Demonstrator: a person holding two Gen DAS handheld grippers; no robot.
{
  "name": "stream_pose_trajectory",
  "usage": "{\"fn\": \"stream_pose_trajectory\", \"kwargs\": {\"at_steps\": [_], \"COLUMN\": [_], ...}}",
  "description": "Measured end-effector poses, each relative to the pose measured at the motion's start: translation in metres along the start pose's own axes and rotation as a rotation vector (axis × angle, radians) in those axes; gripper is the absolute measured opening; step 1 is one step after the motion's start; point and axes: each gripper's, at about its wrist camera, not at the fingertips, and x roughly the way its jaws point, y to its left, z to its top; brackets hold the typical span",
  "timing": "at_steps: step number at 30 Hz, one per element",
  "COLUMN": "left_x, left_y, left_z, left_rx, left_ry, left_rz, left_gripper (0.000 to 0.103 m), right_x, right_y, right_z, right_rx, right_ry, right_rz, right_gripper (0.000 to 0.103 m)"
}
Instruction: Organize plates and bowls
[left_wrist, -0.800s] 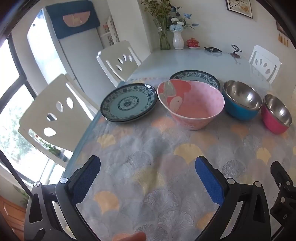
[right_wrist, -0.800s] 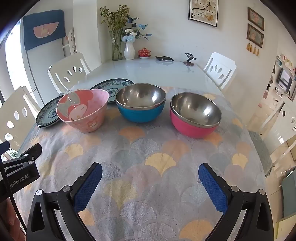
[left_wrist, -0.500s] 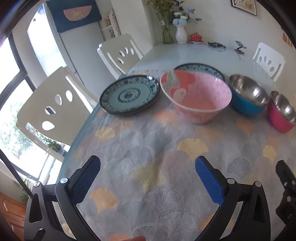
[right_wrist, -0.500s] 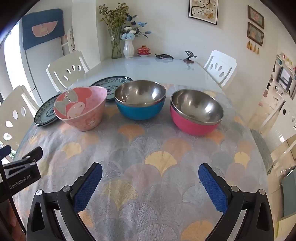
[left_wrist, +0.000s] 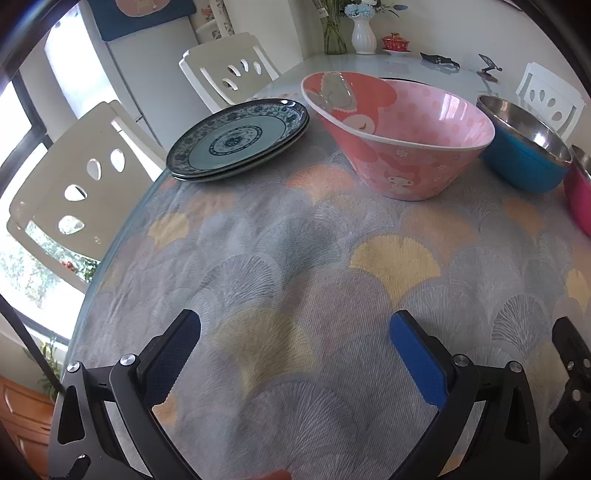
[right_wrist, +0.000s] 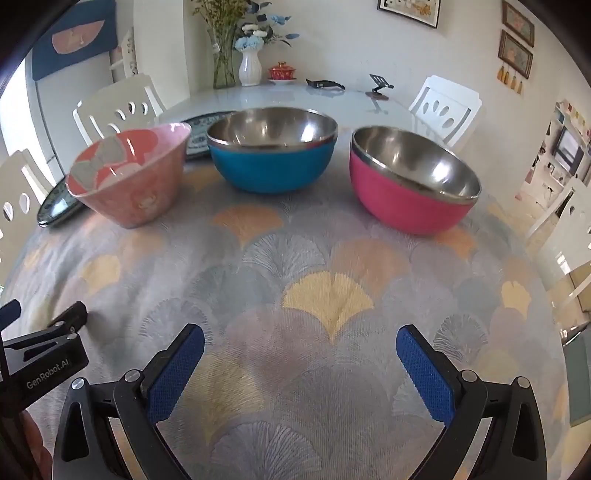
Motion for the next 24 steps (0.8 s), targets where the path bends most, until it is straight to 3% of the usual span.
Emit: {"fn": "stream_pose_trajectory", "kwargs": {"at_steps": [9, 15, 19, 24], "left_x": [0.003, 0.012, 0.008, 0.004], "left_y": [0.0, 0.02, 0.019, 0.022], "left_z": [-0.003, -0.005, -0.012, -0.022], "left_rx": [-0.028, -0.156, -0.098, -0.112], "left_ry": [-0.059, -0.007, -0.031, -0.053], "left_rz": [-0.003, -0.119, -0.132, -0.151], "left_gripper": [0.103, 0.103, 0.103, 0.103], "right_x": [0.018, 0.02, 0.019, 0.018], "right_y": [-0.007, -0.006, -0.009, -0.008], "right_z": [-0.002, -0.003, -0.003, -0.009], "right_rx": [0.021, -0.01, -0.021, -0.016], "right_ry": [0.054, 0.045, 0.019, -0.011], "right_rz": [0.042, 0.057, 0.078, 0.082], "right_gripper": [0.103, 0.103, 0.103, 0.103]}}
